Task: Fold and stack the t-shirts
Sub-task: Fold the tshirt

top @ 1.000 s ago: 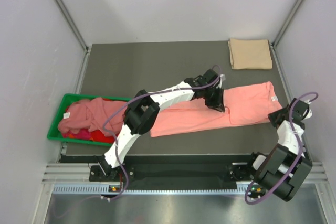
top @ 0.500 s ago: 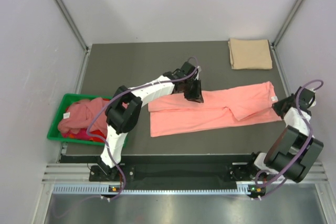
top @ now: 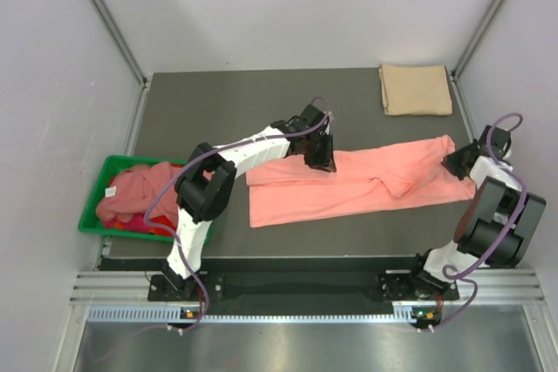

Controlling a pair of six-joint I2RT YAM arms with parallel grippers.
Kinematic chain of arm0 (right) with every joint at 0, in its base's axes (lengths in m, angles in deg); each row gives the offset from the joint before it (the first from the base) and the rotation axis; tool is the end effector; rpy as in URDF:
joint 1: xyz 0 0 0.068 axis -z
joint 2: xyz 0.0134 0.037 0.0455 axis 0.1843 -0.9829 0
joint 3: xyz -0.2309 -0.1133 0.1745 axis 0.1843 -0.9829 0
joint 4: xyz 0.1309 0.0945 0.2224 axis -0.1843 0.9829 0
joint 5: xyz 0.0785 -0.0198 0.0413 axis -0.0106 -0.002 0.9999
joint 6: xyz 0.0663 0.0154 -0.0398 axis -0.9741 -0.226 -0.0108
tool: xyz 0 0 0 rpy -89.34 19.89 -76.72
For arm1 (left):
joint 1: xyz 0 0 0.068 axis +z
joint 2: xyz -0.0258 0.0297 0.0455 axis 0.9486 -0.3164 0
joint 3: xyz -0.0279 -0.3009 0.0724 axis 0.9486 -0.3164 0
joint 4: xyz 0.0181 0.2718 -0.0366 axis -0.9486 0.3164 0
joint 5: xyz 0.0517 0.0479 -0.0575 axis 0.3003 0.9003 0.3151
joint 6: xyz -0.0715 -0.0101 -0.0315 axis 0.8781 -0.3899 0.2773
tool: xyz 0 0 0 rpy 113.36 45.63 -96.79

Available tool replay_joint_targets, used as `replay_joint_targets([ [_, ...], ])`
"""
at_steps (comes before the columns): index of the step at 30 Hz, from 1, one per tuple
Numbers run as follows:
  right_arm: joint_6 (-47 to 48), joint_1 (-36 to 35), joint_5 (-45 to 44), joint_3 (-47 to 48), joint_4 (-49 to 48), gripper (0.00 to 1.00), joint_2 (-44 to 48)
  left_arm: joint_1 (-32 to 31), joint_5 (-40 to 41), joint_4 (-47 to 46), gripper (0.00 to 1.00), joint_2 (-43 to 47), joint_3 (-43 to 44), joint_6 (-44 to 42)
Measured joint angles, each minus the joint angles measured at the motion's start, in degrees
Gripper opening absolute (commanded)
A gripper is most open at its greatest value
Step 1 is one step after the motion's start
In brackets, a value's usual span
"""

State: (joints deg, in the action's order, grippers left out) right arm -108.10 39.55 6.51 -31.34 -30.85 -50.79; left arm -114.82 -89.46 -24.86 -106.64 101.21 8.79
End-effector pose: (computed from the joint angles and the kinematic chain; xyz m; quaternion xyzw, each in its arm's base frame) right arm 0.2922 -0.1495 0.1927 0.4959 0.7976 0.0998 0.3286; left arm 0.3639 -0.3687 0.2036 0.0916 0.9330 -0.3111 0.1559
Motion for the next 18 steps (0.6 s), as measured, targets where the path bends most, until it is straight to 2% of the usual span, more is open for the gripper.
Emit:
replay_joint_targets([
  [11,-0.6,-4.1,-3.6,9.1,1.3,0.01,-8.2,1.4,1.0,0.7,0.26,0.0,0.0,-0.9],
  [13,-0.6,-4.1,-4.4,10.6,2.6,0.06,-9.5,1.5,1.0,1.1,0.26,0.0,0.0,-1.1],
  [14,-0.6,-4.1,-4.8,11.7,3.5,0.14,-10.2,1.6,1.1,1.3,0.26,0.0,0.0,-1.2],
  [18,0.5,-4.6,-6.7,16.9,8.4,0.26,-11.3,1.9,1.1,1.4,0.26,0.4,-1.6,-1.5],
])
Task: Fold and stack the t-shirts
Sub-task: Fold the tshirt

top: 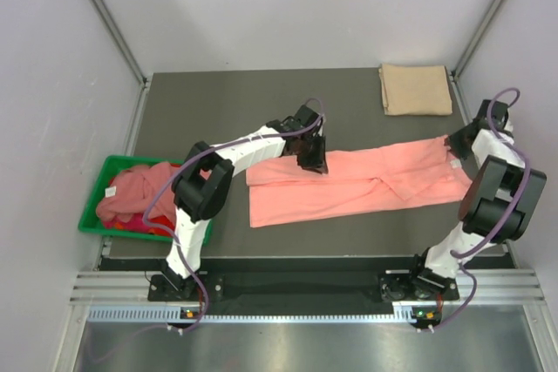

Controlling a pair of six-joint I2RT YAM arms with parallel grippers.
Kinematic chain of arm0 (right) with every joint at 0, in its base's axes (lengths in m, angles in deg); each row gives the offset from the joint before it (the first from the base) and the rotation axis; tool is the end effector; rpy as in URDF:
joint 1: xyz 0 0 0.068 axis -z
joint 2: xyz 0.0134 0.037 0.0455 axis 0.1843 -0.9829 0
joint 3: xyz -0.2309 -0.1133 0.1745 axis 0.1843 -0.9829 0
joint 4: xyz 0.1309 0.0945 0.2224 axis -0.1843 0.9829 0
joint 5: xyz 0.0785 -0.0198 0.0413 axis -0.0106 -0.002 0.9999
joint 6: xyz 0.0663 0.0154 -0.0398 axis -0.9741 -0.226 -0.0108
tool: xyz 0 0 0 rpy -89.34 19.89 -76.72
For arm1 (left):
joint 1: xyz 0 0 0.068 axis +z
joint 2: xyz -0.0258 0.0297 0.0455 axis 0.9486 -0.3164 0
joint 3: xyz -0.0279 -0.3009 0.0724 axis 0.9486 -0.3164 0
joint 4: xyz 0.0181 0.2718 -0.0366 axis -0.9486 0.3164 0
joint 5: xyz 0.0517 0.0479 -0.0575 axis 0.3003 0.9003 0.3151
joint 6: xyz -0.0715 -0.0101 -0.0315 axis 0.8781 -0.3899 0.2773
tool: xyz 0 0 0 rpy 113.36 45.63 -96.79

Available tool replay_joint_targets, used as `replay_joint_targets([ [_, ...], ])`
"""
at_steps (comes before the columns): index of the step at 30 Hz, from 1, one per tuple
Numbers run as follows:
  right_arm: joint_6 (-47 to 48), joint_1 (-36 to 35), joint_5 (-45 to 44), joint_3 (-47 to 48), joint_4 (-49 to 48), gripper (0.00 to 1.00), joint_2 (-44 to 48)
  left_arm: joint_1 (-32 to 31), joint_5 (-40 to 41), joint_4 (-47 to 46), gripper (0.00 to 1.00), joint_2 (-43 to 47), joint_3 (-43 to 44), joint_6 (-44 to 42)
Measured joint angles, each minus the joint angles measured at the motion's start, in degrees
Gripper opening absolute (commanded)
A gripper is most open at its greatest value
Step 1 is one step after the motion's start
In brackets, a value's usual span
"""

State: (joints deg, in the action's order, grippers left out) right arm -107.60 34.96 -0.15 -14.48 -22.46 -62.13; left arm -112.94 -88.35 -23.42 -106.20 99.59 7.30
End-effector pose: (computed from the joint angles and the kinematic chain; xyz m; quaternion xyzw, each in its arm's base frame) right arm 0.3589 -0.1594 0.2097 0.4827 0.8178 0.0548 0.3085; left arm 0.3705 -0.3502 0.1954 0.0828 0.9419 -0.2868 0.1537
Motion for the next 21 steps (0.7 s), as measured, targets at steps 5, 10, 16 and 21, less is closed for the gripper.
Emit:
replay_joint_targets([
  [5,1.4,-2.9,-3.4,2.2,3.6,0.33,3.7,0.7,0.0,0.9,0.27,1.7,-2.2,-0.2],
  [10,1.2,-6.4,-3.1,-7.4,4.3,0.35,14.9,1.7,0.1,1.1,0.27,5.6,-4.4,-0.7],
  [16,-1.2,-6.7,-0.6,-22.1,4.2,0.34,25.2,1.9,0.0,1.0,0.27,9.9,-6.7,-0.9],
  [21,-2.7,-7.2,1.0,-25.6,3.7,0.34,25.2,1.9,-0.1,0.9,0.27,10.9,-9.3,-0.9],
])
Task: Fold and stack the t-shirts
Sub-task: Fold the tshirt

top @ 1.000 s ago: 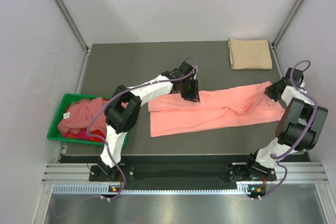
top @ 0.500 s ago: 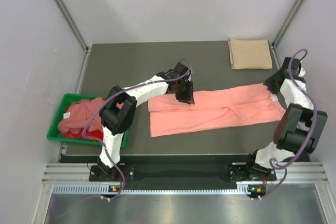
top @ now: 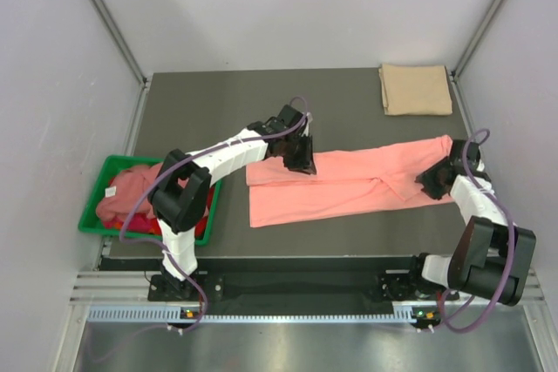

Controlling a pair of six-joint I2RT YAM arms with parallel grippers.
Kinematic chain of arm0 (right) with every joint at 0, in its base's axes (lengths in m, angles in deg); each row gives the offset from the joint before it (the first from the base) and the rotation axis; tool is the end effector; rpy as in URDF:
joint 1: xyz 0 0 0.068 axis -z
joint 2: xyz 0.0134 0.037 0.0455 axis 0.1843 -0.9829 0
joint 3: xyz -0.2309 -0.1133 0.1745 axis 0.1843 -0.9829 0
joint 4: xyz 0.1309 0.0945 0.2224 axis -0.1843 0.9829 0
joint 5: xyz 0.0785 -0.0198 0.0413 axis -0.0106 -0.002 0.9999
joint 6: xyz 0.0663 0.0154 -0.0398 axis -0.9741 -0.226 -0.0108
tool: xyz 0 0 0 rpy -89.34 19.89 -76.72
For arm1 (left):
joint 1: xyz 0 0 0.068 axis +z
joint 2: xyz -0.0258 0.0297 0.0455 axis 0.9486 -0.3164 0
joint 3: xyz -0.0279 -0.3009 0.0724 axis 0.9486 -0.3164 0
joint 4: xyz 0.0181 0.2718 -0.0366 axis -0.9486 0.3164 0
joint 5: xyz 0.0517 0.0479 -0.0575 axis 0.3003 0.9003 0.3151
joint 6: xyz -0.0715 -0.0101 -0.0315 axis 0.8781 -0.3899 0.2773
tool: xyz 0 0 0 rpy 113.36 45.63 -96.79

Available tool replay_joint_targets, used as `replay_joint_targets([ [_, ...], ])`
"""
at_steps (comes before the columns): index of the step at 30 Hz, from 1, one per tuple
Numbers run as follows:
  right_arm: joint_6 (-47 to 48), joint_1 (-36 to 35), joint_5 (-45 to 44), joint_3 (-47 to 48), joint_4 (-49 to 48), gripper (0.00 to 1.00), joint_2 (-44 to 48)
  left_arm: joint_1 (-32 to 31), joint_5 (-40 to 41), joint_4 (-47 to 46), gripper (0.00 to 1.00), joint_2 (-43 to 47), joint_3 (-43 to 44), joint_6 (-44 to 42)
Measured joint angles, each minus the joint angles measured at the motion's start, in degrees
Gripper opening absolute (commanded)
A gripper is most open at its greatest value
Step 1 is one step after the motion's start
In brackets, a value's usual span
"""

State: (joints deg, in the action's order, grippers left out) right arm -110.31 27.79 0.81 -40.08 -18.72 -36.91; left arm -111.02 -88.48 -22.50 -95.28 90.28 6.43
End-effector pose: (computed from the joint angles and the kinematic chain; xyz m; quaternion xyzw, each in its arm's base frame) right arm 0.2418 -0.0707 0.1901 0.4541 0.8459 0.0823 0.2673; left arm 0.3438 -0.3063 0.2277 0.0752 0.9407 -0.2871 0.1646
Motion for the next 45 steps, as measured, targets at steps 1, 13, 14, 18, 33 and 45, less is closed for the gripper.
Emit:
replay_joint_targets([
  [1,-0.4,-0.2,0.1,-0.5,-0.4,0.34,0.0,0.0,-0.1,0.0,0.27,0.0,-0.4,0.0],
  [13,-4.1,-3.7,-0.7,-4.6,-2.9,0.32,0.7,0.0,-0.1,-0.1,0.27,0.0,-1.2,0.0],
  [14,-4.4,-3.9,-0.8,-4.6,-3.1,0.32,0.7,0.0,-0.1,-0.1,0.27,0.0,-1.2,0.0],
  [18,-5.0,-4.0,-1.7,-5.4,-4.1,0.32,0.7,0.0,-0.1,-0.1,0.27,0.0,-1.2,0.0],
  [33,-6.6,-4.9,-4.7,-8.0,-5.5,0.27,1.5,0.0,-0.1,-0.1,0.27,0.0,-1.2,0.0],
  [45,-7.4,-5.1,-4.6,-9.1,-8.7,0.0,3.1,0.0,-0.1,-0.1,0.27,0.0,-1.2,0.0],
])
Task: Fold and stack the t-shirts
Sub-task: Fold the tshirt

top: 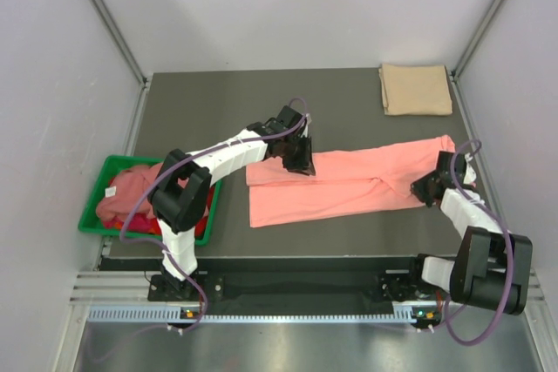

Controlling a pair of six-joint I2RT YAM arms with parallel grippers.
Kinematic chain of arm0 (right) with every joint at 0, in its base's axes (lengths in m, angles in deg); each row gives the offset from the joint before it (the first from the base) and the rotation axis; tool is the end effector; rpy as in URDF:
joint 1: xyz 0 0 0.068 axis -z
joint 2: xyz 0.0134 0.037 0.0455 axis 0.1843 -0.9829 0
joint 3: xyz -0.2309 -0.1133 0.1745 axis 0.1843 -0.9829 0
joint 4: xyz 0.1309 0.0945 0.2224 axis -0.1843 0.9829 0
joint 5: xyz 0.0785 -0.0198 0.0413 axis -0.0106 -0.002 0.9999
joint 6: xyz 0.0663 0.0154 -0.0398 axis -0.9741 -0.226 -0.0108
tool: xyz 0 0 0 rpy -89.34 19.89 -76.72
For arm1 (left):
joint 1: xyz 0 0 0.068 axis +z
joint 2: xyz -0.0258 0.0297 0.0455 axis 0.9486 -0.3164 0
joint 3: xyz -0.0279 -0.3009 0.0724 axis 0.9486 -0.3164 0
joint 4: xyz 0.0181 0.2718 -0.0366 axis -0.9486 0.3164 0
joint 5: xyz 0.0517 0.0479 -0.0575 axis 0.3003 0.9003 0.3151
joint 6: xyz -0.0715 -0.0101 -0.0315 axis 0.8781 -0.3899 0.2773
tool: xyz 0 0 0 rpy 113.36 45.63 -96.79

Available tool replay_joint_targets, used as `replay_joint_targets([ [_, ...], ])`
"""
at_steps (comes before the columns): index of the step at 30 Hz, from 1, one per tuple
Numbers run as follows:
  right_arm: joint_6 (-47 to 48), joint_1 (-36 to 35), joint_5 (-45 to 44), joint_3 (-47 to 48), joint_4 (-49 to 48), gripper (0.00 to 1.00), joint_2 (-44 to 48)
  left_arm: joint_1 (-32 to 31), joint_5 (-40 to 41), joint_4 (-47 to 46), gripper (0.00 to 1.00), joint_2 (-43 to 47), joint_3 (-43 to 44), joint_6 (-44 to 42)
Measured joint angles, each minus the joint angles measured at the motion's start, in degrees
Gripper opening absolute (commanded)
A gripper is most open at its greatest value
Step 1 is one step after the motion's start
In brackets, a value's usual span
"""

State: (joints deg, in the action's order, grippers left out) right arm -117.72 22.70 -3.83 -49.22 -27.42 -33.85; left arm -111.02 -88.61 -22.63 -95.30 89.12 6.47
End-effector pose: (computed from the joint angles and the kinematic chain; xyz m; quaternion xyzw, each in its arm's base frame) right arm 0.2254 -0.0500 0.1623 0.4780 0.8253 0.0807 0.2896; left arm 0.3412 -0.3044 0.2209 0.0741 0.9433 -0.2830 0.1567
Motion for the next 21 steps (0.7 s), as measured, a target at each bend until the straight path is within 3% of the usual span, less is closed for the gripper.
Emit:
replay_joint_targets([
  [7,1.1,-0.1,0.7,1.7,-1.0,0.0,0.0,0.0,-0.4,-0.3,0.27,0.0,0.0,0.2],
  [21,6.1,-2.4,4.5,17.0,-3.4,0.0,-15.1,0.0,-0.4,-0.5,0.27,-0.2,0.0,0.3],
])
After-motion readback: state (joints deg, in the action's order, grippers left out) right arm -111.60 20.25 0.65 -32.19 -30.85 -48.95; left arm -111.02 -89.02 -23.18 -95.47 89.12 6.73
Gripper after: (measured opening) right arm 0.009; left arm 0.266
